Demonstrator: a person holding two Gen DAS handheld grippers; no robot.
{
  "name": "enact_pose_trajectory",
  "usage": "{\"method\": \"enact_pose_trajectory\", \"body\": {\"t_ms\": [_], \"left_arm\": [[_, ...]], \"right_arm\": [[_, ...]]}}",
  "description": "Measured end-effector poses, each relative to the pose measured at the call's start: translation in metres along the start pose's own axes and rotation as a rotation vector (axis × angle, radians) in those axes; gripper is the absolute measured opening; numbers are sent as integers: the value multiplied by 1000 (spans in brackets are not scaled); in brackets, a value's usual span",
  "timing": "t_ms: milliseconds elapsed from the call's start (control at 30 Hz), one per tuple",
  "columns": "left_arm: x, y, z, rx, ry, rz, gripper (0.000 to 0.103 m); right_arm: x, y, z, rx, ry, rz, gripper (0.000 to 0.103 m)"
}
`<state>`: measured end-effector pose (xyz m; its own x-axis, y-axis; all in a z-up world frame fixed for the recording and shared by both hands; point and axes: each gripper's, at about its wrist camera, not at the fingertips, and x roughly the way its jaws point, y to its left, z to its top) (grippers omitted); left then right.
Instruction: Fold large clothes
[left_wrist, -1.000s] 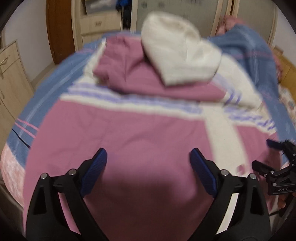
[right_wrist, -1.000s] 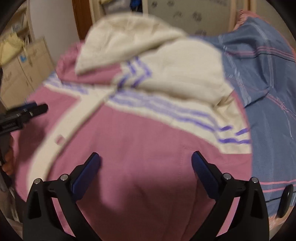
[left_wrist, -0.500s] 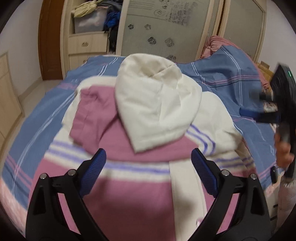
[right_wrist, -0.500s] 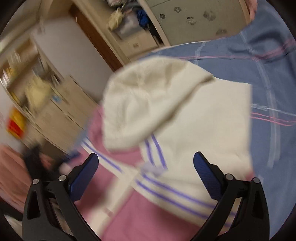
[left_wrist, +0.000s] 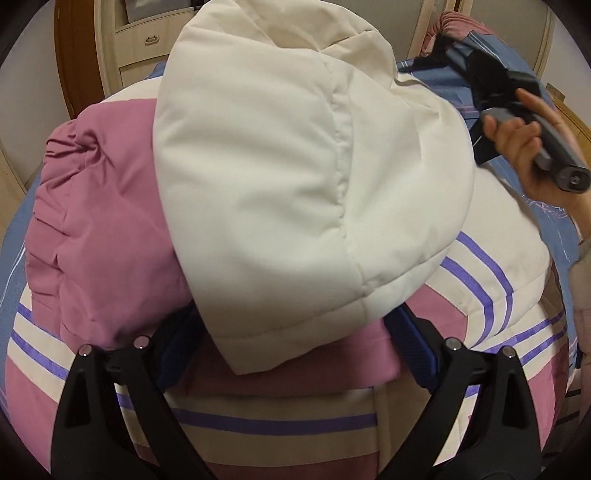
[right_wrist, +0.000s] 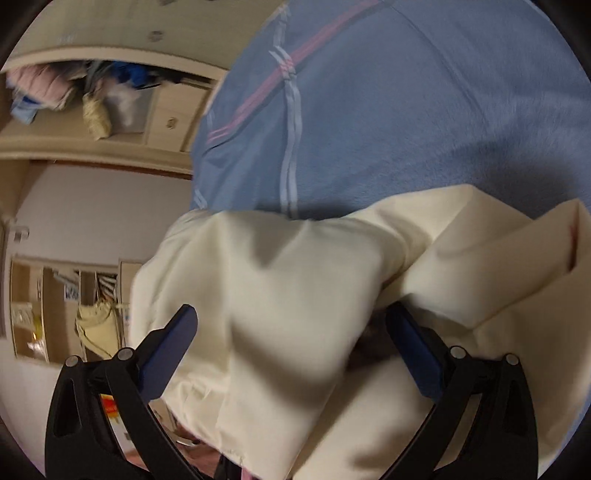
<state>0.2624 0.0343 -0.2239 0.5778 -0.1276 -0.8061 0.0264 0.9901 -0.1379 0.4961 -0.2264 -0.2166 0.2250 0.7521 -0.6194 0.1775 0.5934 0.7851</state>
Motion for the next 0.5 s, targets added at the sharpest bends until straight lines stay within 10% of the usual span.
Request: {"method": "enact_pose_trajectory", "body": {"t_ms": [167, 333, 500], "left_arm": [[1, 2, 0, 3, -14, -8, 96], [-30, 18, -12, -49, -44, -69, 95], [-91, 49, -54, -111, -70, -127, 95]], "right_arm": [[-31, 38, -24, -273, -169, -82, 24], [-71, 120, -126, -840, -360, -224, 16], [-126, 152, -248, -1169, -432, -81, 13]]}}
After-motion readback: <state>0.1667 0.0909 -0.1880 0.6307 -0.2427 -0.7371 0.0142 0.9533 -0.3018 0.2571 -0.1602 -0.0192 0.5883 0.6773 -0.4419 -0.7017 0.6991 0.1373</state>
